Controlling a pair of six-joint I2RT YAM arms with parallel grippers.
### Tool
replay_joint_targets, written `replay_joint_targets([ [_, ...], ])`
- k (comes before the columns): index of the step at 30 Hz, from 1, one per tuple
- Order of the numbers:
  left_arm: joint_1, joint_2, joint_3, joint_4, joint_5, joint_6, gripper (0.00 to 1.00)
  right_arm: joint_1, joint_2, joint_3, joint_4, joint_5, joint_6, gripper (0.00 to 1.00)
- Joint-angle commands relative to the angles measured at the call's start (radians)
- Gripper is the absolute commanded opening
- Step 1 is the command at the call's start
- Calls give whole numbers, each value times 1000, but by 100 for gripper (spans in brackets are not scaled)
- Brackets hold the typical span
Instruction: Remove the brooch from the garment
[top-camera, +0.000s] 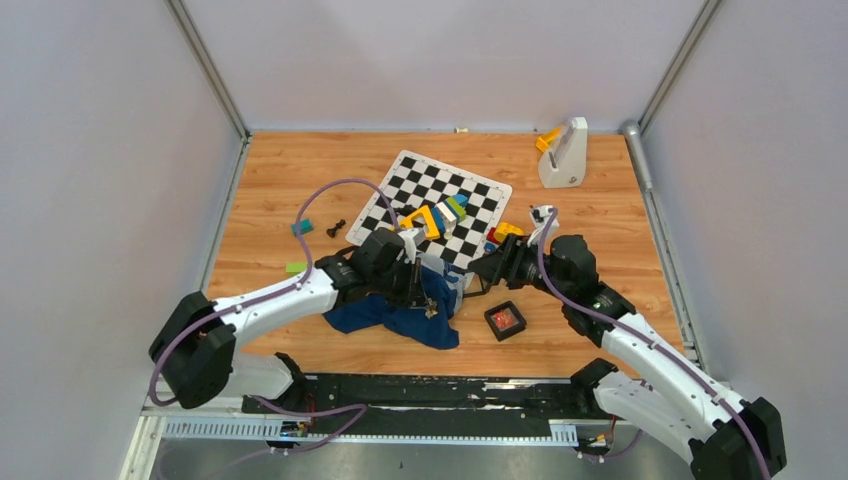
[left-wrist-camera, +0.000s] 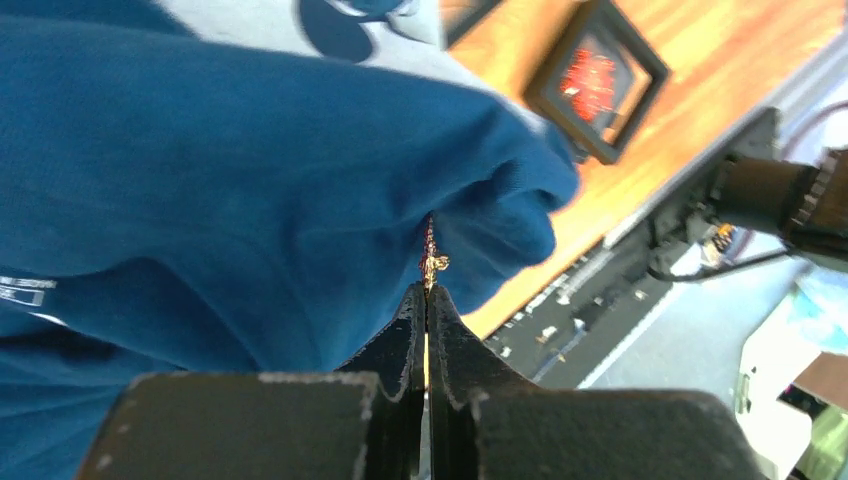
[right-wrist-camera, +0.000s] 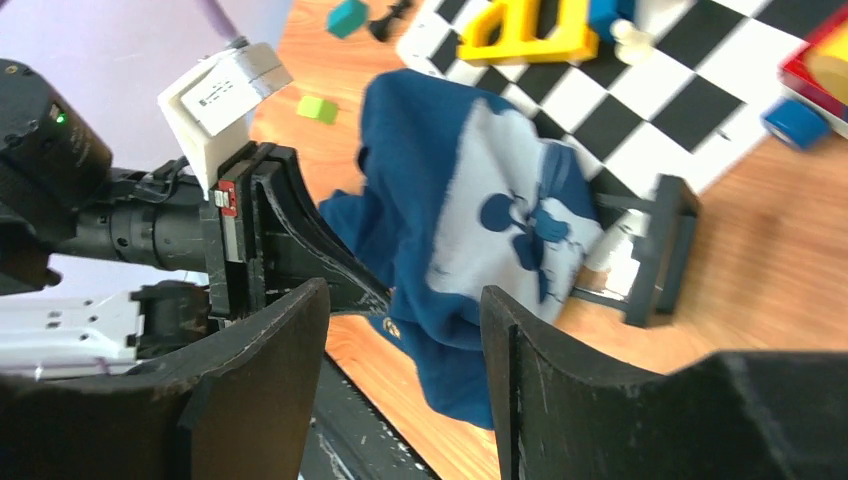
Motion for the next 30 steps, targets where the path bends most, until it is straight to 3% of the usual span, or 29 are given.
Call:
replay_joint_targets([
  [1, 32, 89, 23, -1, -202, -18, 0, -40, -23, -18, -95, 42, -27, 58],
  [10, 190, 48, -20, -168, -662, -65, 0, -50, -2, -4, -132, 70, -55, 58],
  [17, 335, -17, 73, -321, -892, -46, 0, -51, 15, 7, -141, 74, -56, 58],
  [22, 306, -103, 182, -347, -726, 103, 0, -52, 43, 35, -171, 85, -81, 58],
  [27, 126, -136, 304, -527, -1009, 92, 0, -54, 51, 54, -187, 98, -97, 58],
  [30, 101, -123, 317, -465, -966, 190, 0, -59, 45, 55, -188, 103, -102, 58],
])
